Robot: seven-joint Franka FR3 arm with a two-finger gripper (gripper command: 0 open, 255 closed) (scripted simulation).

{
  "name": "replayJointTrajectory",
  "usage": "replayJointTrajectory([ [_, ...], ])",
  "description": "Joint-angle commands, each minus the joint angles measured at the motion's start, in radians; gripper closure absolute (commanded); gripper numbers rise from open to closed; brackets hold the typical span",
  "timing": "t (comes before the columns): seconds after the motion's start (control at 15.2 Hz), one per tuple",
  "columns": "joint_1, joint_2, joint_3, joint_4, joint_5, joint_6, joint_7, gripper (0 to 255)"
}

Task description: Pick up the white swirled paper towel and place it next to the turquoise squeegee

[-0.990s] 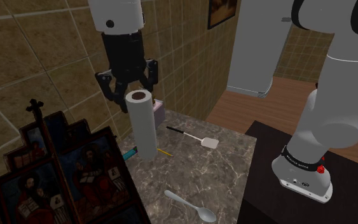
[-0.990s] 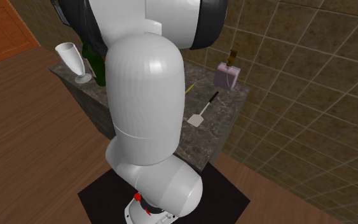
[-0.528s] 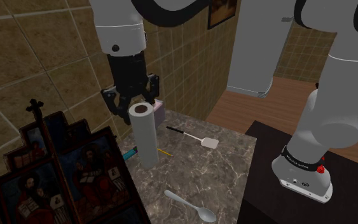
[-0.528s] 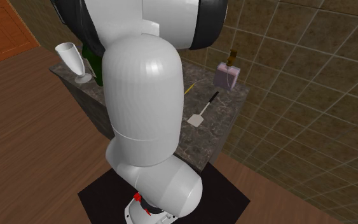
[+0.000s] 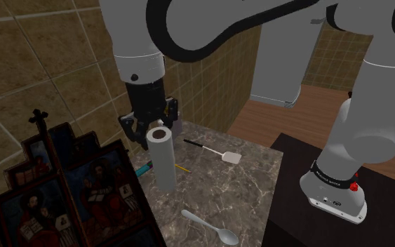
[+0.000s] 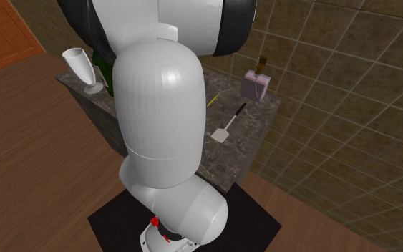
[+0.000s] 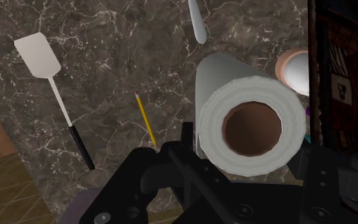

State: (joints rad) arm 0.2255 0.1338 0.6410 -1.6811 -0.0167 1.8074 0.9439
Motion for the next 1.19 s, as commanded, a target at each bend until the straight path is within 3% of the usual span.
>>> replayJointTrajectory([
  [0.0,-0.002,-0.001,-0.001,-0.027,0.0,0.027,-0.002,255],
  [1.12,0.004,0.048,-0.008,-0.205,-0.033,0.245,0.011,255],
])
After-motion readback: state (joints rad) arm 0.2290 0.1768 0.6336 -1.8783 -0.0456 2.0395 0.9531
